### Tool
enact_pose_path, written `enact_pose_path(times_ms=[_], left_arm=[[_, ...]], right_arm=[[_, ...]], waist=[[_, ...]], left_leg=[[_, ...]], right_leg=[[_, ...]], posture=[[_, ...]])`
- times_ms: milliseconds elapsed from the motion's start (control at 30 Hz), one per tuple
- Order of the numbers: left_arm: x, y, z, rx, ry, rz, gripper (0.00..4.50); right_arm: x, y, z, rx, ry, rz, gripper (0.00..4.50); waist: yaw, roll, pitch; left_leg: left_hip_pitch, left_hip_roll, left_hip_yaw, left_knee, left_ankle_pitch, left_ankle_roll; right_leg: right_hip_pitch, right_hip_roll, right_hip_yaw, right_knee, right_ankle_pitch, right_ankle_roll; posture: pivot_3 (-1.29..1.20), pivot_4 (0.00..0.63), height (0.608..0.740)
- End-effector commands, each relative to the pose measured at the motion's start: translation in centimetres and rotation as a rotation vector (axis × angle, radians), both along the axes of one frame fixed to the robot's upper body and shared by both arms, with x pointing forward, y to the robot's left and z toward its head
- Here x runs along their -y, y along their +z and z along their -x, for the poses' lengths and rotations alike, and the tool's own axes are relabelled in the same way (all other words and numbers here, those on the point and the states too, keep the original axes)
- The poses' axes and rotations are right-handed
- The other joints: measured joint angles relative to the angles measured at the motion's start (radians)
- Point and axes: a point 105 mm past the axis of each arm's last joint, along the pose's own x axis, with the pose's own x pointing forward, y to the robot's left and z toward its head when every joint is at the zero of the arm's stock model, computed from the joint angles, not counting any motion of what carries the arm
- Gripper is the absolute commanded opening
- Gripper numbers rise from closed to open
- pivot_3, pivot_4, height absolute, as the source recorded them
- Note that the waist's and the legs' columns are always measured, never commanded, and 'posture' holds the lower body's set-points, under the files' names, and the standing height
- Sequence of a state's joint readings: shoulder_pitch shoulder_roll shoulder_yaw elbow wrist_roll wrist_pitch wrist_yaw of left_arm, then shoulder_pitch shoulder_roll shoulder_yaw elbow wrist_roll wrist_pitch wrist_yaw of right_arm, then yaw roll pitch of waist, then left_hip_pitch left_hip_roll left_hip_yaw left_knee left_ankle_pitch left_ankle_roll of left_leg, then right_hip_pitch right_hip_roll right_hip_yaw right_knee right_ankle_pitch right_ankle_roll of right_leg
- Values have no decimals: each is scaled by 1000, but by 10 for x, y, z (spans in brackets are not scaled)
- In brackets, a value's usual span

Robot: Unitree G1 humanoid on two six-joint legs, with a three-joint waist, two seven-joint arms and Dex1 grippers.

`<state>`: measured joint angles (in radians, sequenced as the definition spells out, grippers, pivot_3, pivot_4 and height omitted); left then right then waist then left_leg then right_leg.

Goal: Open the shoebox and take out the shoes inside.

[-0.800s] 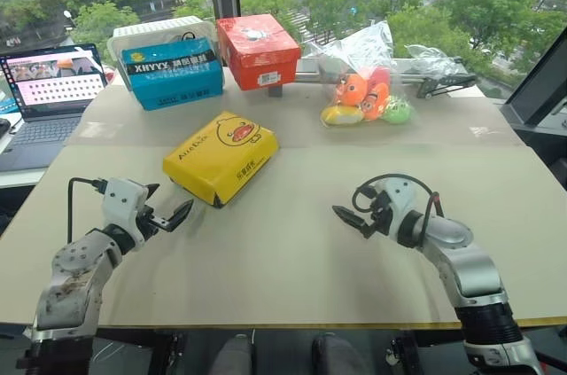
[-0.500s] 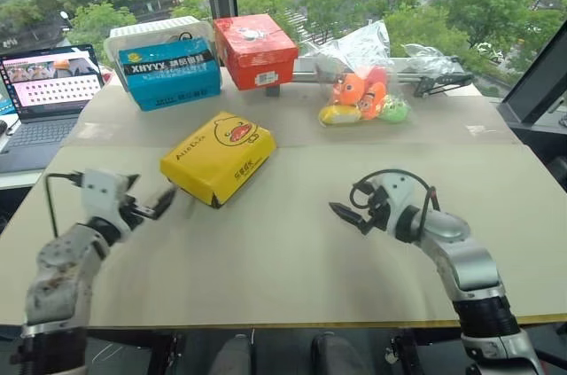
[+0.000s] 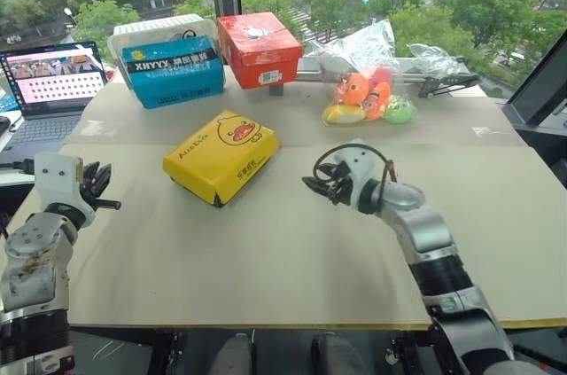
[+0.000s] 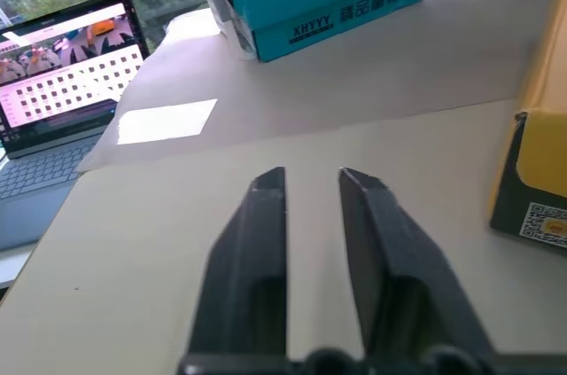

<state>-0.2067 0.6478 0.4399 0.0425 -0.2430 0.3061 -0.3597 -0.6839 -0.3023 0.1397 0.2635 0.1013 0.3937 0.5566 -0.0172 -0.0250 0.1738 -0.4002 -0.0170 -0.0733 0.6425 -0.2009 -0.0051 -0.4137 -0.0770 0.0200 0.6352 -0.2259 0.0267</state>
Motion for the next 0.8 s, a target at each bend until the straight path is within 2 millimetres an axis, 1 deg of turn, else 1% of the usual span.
enact_pose_path(times_ms=[33,100,133,200,300,367,433,500,567,667,767,800], left_arm=[[0,17,-10,76,21,-62,0],[-4,15,-18,70,29,-80,0],[-9,13,-25,62,43,-98,0],[-17,9,-37,38,52,-157,0],[-28,14,-55,27,61,-234,0],[-27,13,-65,11,43,-275,0],[-23,12,-72,2,23,-296,0],[-14,8,-80,-17,-16,-323,0],[2,2,-89,-43,-82,-337,0],[19,-7,-97,-77,-147,-338,0],[51,-27,-103,-132,-275,-295,0],[60,-30,-106,-130,-301,-225,0]], right_arm=[[-13,17,-23,91,-49,4,997],[-21,15,-31,87,-55,6,237],[-27,14,-34,86,-54,14,23],[-40,14,-37,91,-32,20,23],[-66,20,-29,100,67,-10,23],[-75,18,-22,87,117,-16,23],[-79,17,-15,78,145,-25,23],[-82,17,-9,75,155,-36,23],[-82,18,-3,71,162,-40,23],[-80,19,4,68,165,-38,23],[-75,24,9,70,153,-39,23],[-72,26,10,71,147,-40,23]], waist=[[-1,0,0],[-2,-1,0],[-2,-1,0],[-3,-1,0],[-8,-2,1],[-10,-2,1],[-11,-2,1],[-11,-2,1],[-11,-2,1],[-11,-2,1],[-15,-2,1],[-17,-2,1]], left_leg=[[-1,0,0,0,0,-1],[-2,0,1,0,1,-2],[-2,0,1,0,1,-2],[-2,0,1,0,2,-3],[-2,0,1,0,2,-3],[-4,-1,1,0,2,-3],[-5,-1,1,0,2,-3],[-6,-1,1,0,2,-3],[-6,-1,0,0,2,-3],[-6,-2,0,0,2,-3],[-6,-1,0,0,2,-3],[-6,-1,0,1,2,-3]], right_leg=[[-3,0,1,3,0,0],[-8,0,2,9,0,-1],[-8,1,2,11,0,-1],[-9,1,2,12,0,-2],[-9,1,2,12,0,-2],[-10,1,2,12,0,-1],[-11,0,1,12,0,-1],[-11,0,1,12,0,-1],[-12,0,1,12,0,-1],[-11,0,0,12,0,-1],[-11,0,0,13,0,-1],[-11,0,0,13,0,-1]], posture=[[0,150,740],[0,150,740],[0,150,740],[0,150,740],[0,150,740],[0,150,740],[0,150,740],[0,150,740],[0,150,740],[0,150,740],[0,150,740],[0,150,740]])
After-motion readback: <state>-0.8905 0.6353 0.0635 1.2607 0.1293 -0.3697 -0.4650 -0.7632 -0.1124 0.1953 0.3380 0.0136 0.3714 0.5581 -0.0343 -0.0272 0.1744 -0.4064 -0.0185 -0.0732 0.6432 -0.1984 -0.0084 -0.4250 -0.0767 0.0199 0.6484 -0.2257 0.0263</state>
